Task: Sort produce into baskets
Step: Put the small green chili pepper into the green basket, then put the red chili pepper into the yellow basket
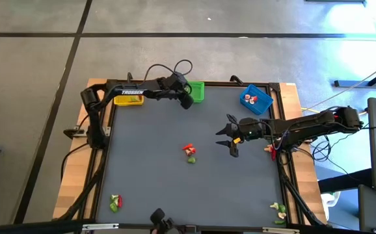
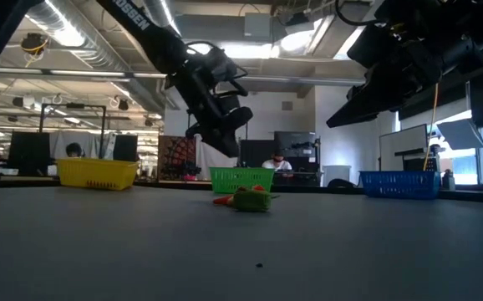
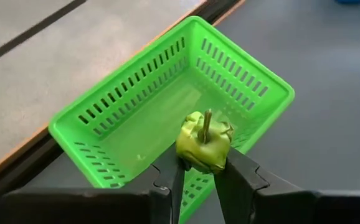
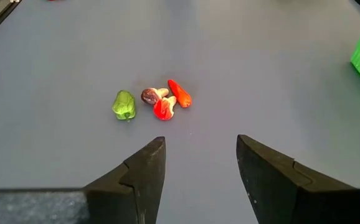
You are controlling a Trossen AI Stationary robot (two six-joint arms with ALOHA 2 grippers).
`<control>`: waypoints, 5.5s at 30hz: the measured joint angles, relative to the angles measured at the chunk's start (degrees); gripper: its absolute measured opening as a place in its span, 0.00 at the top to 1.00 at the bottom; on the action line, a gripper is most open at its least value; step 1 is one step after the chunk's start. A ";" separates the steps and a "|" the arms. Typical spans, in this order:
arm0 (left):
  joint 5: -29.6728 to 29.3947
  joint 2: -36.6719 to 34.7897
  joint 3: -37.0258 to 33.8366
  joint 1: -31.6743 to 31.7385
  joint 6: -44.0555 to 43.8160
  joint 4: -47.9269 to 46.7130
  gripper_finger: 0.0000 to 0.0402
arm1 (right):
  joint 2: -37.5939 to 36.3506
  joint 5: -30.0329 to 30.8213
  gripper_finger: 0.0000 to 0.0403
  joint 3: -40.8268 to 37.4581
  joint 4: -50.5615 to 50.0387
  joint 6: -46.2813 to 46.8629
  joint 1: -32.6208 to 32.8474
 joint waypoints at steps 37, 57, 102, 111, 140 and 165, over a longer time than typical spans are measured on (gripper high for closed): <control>3.18 -10.24 -0.02 -19.48 0.89 -16.35 0.49 | 0.00 -0.01 0.51 0.00 -0.18 0.02 0.00; 2.67 -2.67 -0.07 -30.62 -4.99 -16.89 0.56 | 0.01 -0.03 0.51 0.00 0.31 0.20 0.02; 2.56 6.38 -0.09 -31.31 -4.62 -15.20 0.92 | 0.00 -0.03 0.51 0.00 0.43 0.17 0.02; 1.76 3.14 -0.11 -31.31 -4.68 -18.25 0.91 | 0.02 -0.01 0.51 0.00 0.39 0.17 0.02; -14.49 -14.33 -0.11 -25.42 -7.96 -43.78 0.89 | 0.01 -0.01 0.51 0.00 0.25 0.15 0.01; -17.22 -18.21 -0.11 -4.09 -7.12 -57.41 0.89 | 0.00 -0.01 0.51 -0.02 -1.43 0.15 0.00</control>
